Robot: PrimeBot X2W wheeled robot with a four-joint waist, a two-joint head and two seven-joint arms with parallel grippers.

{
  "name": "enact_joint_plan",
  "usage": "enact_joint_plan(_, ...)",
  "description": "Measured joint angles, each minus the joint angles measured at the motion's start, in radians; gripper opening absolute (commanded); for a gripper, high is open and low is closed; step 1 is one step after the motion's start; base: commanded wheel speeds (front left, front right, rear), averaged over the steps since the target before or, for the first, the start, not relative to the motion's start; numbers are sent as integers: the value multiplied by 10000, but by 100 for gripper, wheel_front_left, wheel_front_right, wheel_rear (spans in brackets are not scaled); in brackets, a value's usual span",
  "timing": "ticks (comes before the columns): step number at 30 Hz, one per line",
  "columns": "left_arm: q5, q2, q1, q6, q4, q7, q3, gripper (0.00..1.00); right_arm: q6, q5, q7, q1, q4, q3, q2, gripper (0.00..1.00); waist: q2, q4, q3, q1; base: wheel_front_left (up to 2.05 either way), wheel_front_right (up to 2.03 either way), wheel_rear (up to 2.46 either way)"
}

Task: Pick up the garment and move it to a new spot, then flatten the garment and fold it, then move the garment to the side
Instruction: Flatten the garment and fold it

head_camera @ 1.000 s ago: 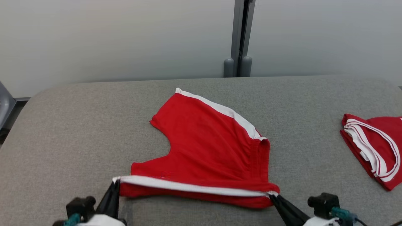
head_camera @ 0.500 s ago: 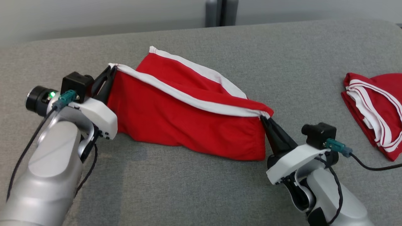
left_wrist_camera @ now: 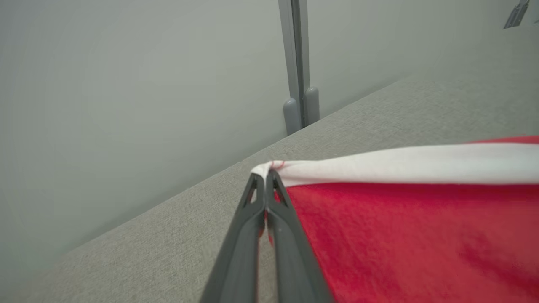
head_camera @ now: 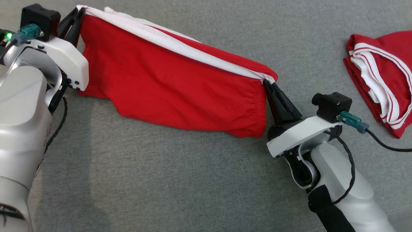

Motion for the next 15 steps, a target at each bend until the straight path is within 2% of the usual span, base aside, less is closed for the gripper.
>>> enact_joint_plan(4, 13, -180, -523, 12, 1016, -224, -75, 0, 0, 295, 2, -74, -288, 159, 19, 0, 0, -285, 433, 0, 0, 0, 0)
enact_joint_plan(9, 12, -462, -788, 322, 1655, -453, -36, 0, 0, 368, 0, -116, -550, 249, 25, 0, 0, -512, 710, 0, 0, 0, 0)
enact_joint_plan(15, 121, -525, -1009, 529, 2128, -577, -125, 0, 0, 443, 0, -96, -752, 284, 29, 0, 0, -643, 786, 0, 0, 0, 0)
